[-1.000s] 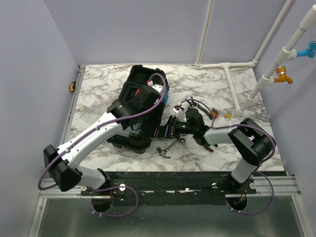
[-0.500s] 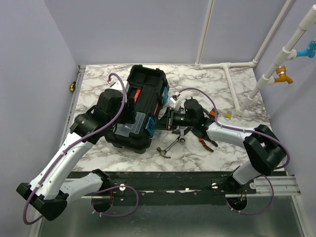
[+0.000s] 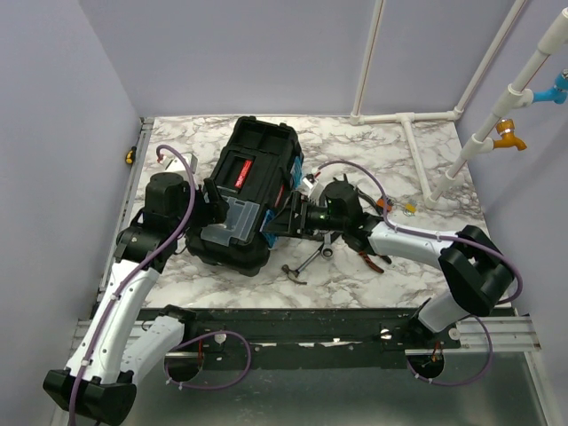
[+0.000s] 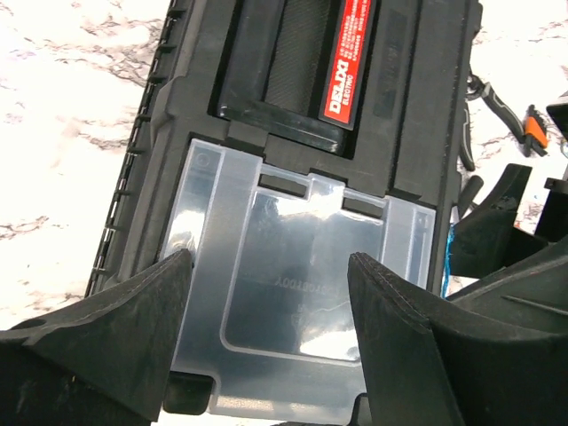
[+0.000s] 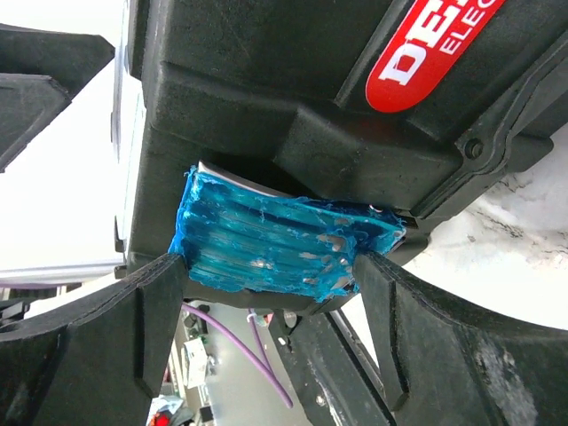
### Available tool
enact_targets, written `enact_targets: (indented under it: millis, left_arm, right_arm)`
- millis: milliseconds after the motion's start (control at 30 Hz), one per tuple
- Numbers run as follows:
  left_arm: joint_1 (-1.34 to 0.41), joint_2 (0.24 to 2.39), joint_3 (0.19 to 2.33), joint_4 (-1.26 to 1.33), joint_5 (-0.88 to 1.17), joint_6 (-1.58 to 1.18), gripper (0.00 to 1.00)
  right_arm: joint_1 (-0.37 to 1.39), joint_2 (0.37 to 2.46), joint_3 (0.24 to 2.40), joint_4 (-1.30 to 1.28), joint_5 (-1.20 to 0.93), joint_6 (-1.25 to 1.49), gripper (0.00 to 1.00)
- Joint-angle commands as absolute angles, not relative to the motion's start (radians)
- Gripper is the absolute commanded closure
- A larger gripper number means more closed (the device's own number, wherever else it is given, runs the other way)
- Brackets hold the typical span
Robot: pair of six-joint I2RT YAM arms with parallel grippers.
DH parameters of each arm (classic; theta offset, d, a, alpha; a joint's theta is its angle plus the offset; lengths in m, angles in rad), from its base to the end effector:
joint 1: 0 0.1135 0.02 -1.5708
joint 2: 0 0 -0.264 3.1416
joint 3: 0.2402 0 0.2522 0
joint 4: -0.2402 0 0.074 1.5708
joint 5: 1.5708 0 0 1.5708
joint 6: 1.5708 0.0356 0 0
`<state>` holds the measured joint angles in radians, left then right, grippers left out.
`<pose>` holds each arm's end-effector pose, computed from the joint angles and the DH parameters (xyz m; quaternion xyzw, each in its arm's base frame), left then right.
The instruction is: Pack the tool kit
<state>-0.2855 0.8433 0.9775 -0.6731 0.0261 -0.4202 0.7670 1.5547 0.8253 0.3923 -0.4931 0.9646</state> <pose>0.1660 -0.0497 0.3467 -0.0521 0.8682 -0.1811 0.4590 0.2315 0.2466 0.2241 -0.0625 0.8011 0.5563 0.2119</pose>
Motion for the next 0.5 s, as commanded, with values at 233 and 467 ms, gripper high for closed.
enact_targets:
  millis: [233, 467]
  left_arm:
    - [-0.191, 0.923, 1.009, -0.670, 0.191, -0.409, 0.26]
    - [-0.057, 0.946, 0.998, -0.654, 0.321, -0.397, 0.24]
  right_arm:
    - [0.799, 1.537, 0.770, 0.317, -0.321, 1.034, 0.12]
    - [0.800, 1.535, 0.756, 0.364, -0.300, 1.125, 0.05]
